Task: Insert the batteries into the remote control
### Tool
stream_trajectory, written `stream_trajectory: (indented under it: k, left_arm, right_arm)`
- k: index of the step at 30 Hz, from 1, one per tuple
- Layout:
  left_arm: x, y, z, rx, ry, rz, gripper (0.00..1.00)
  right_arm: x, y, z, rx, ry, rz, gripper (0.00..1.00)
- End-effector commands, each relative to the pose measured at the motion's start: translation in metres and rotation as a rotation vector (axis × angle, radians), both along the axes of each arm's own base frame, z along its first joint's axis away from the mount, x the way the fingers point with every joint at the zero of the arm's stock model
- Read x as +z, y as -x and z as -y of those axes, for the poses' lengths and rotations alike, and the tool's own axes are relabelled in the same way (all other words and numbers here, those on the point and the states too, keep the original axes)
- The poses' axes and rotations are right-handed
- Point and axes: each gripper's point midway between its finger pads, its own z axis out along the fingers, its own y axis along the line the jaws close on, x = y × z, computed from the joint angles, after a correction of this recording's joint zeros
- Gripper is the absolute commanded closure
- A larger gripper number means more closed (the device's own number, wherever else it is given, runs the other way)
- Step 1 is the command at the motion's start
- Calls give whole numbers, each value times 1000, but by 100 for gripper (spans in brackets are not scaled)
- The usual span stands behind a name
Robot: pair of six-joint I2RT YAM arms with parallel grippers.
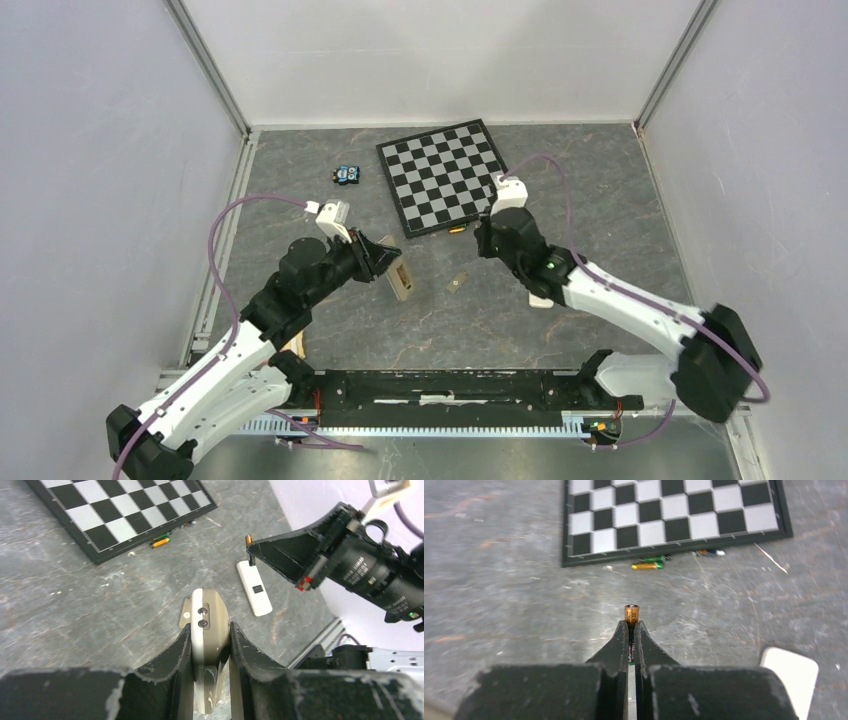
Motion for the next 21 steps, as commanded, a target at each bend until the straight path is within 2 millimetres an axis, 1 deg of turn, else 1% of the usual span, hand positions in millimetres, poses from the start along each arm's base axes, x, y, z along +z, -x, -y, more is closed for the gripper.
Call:
stream_trajectory:
  k: [1, 5, 8, 11, 13, 16, 21]
  left_arm:
    - [42, 0, 23, -78, 188, 81, 98]
    - [49, 5, 33, -128, 252, 76, 98]
    - [52, 5, 39, -144, 283, 52, 98]
    - [54, 3, 46, -163, 312, 21, 98]
    - [53, 2, 51, -178, 320, -12, 98]
    - [52, -1, 53, -183, 338, -57, 98]
    - [54, -3, 53, -187, 379, -92, 98]
  right_arm:
    - [68, 18, -30, 260, -175, 233, 100]
    - [99, 48, -47, 426, -319, 321, 100]
    - [124, 69, -59, 536, -400, 397, 100]
    - [140, 83, -68, 616, -440, 445, 100]
    - [145, 91, -74, 661, -447, 463, 100]
    - [145, 98, -79, 703, -433, 478, 100]
    - [136, 110, -89, 778, -408, 478, 100]
